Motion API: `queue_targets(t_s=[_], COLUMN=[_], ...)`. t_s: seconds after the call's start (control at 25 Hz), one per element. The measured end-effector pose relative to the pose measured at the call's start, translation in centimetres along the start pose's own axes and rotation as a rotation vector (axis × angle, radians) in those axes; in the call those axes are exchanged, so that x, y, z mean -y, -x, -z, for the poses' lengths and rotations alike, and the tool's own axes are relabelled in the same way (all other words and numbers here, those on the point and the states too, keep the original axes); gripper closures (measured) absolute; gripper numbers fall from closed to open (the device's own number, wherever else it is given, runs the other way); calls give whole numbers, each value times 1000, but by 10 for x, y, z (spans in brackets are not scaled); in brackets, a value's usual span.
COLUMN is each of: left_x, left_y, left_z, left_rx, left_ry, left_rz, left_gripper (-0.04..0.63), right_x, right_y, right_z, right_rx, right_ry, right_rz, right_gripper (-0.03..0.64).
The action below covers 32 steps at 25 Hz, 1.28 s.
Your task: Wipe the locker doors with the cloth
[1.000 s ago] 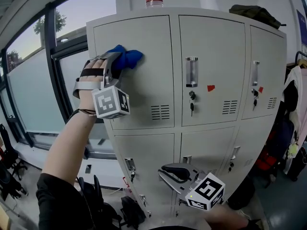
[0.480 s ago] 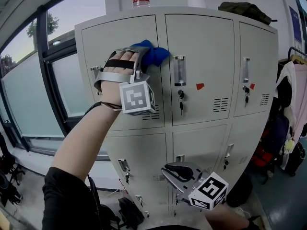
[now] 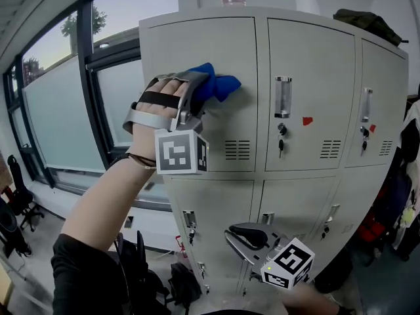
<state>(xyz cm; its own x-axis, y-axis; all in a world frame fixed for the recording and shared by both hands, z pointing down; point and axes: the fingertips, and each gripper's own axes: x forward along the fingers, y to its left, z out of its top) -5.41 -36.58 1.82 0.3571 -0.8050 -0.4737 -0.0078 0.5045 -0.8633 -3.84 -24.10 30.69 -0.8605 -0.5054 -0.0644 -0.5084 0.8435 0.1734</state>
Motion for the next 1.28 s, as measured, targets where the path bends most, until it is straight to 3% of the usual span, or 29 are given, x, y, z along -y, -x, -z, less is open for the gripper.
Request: queue_targets(t_s=[0.2, 0.4, 0.64, 0.96, 1.28], left_x=[13, 33, 39, 37, 35], left_y=[18, 13, -3, -26, -43], left_z=[73, 90, 68, 11, -42], left_rx=[-123, -157, -127, -48, 17], left_ry=[-6, -38, -33, -4, 10], left_rz=[27, 53, 54, 15, -6], left_gripper=[479, 479, 479, 480, 482], right_x=[-20, -25, -18, 7, 22], right_y=[-26, -33, -20, 9, 25], right_z=[-6, -4, -2, 6, 11], right_rx=[7, 4, 3, -6, -12], right_ry=[18, 10, 14, -8, -9], right_rz=[-75, -84, -62, 18, 45], right_gripper=[565, 565, 565, 565, 565])
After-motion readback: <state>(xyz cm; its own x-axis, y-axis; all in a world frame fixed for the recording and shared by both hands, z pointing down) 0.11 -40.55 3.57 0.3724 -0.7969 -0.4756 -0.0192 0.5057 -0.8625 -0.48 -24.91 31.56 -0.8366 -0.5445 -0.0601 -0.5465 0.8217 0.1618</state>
